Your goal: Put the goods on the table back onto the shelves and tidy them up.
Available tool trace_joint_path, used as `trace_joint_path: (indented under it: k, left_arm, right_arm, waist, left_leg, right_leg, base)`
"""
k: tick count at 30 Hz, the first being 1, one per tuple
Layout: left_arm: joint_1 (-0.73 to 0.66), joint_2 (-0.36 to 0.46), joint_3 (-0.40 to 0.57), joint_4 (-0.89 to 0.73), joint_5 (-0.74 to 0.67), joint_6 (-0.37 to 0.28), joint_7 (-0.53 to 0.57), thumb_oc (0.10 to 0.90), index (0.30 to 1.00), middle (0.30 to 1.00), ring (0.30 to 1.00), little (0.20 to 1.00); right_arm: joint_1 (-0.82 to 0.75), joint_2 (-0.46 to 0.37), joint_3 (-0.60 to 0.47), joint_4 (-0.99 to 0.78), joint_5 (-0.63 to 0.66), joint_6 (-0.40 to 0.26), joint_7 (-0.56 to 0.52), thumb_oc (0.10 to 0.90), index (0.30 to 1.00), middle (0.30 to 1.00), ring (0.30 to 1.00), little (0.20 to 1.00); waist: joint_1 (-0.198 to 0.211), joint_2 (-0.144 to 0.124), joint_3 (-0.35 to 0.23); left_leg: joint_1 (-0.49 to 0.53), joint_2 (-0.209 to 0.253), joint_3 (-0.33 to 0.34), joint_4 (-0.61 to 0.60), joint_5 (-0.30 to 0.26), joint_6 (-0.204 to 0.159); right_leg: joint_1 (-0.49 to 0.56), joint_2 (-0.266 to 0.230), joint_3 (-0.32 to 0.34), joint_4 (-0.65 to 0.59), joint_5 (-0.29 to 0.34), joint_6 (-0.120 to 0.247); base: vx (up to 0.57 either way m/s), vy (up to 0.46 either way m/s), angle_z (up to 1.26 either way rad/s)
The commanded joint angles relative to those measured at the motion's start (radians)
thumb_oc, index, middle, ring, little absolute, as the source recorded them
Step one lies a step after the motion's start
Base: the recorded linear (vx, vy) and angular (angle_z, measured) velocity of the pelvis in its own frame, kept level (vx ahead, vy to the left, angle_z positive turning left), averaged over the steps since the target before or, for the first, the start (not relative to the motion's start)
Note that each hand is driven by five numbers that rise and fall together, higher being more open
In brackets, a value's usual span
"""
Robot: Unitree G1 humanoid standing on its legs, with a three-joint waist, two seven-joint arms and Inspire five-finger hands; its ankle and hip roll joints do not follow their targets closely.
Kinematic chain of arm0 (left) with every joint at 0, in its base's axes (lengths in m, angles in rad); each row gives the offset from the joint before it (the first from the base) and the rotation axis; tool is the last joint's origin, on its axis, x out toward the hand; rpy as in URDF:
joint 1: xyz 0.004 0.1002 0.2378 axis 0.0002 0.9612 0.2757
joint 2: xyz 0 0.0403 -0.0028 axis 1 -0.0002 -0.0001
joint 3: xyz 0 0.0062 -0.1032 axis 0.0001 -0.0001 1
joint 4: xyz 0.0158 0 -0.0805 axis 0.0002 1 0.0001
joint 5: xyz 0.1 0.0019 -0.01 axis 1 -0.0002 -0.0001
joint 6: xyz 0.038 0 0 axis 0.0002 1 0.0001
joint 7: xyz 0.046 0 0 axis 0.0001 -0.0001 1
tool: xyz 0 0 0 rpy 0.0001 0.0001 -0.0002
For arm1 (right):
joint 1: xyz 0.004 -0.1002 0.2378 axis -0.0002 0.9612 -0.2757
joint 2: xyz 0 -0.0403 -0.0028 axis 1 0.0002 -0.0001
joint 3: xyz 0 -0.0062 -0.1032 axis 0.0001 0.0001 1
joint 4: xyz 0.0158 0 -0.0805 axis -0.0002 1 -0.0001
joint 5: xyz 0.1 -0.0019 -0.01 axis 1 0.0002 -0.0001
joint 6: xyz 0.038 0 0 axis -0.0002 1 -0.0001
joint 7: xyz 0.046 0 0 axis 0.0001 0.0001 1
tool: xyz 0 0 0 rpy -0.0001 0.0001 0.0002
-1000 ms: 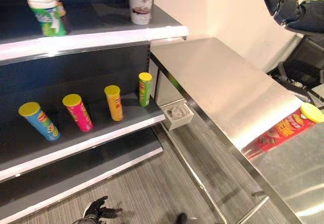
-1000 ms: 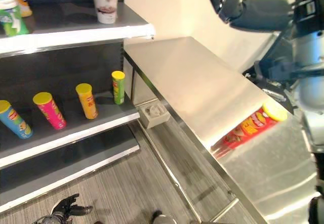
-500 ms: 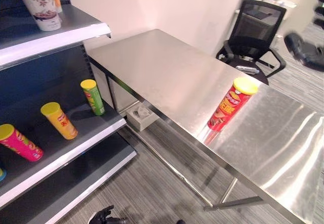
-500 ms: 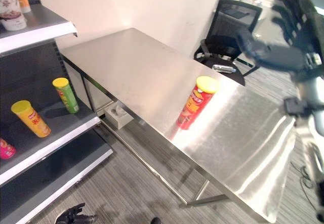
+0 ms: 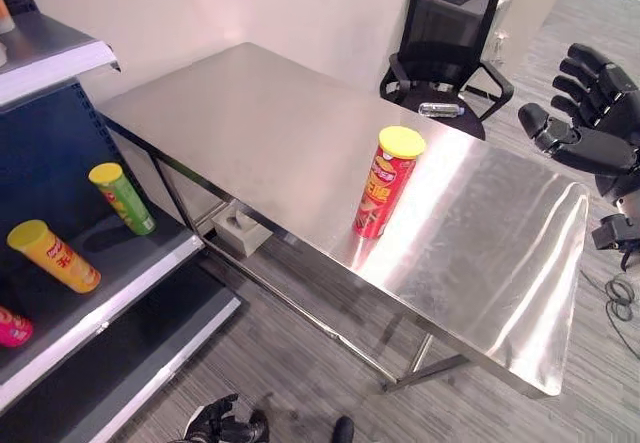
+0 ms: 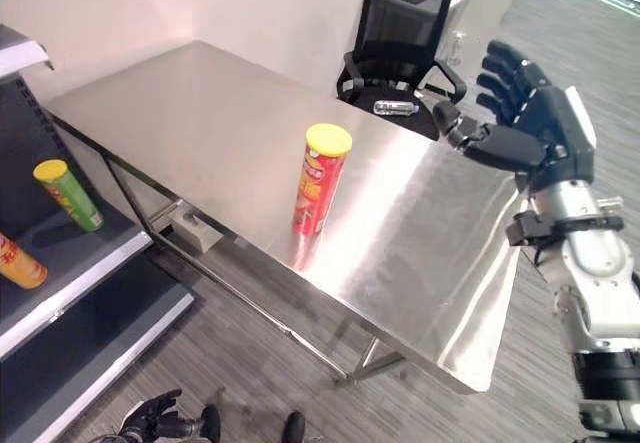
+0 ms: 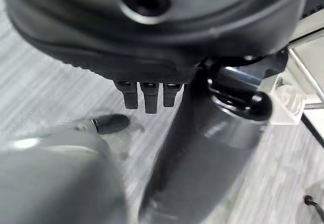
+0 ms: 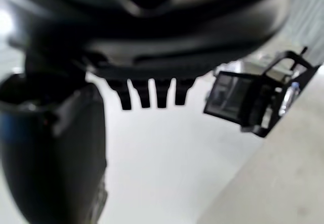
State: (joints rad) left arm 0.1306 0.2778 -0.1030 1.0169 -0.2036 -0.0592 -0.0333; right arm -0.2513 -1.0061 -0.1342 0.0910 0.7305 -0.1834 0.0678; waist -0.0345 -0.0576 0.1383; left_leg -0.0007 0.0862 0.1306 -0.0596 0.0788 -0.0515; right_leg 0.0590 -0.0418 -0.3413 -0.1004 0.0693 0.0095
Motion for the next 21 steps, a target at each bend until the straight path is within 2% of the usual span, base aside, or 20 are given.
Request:
trace_joint_path:
  k: [1,12,21]
  left_arm:
    - [-0.009,0.050,-0.006,0.018,0.012,-0.022,0.000,0.800,0.900,0.900,0.900,0.900]
    - [0.010,0.037,0.006,0.048,0.033,-0.022,-0.013,0.800,0.900,0.900,0.900,0.900]
    - [0.010,0.038,0.005,0.046,0.037,-0.020,-0.009,0.800,0.900,0.900,0.900,0.900]
  right_arm:
    - [-0.133,-0.053,-0.044,-0.061,0.028,-0.069,0.021,0.800,0.900,0.900,0.900,0.900]
    - [-0.137,-0.063,0.079,-0.109,0.013,-0.021,0.100,0.800,0.900,0.900,0.900,0.900]
    - [-0.148,-0.040,0.086,-0.128,0.027,-0.021,0.104,0.800,0.900,0.900,0.900,0.900]
  waist:
    - [0.082,-0.036,-0.058]
    - [0.101,-0.054,-0.067]
    - [0.110,-0.061,-0.072]
  left_leg:
    - [0.051,0.021,0.010,-0.028,-0.044,-0.033]
    - [0.058,0.013,0.026,-0.028,-0.056,-0.024]
    - [0.051,0.013,0.011,-0.028,-0.053,-0.025]
  right_leg:
    - [0.064,-0.113,0.000,0.024,-0.044,0.137]
    - [0.065,-0.132,-0.001,0.023,-0.034,0.152]
    - [0.068,-0.131,-0.014,0.021,-0.036,0.153]
  base:
    - [0.04,0.067,-0.04]
    - [0.02,0.033,0.02]
    - [0.01,0.004,0.03]
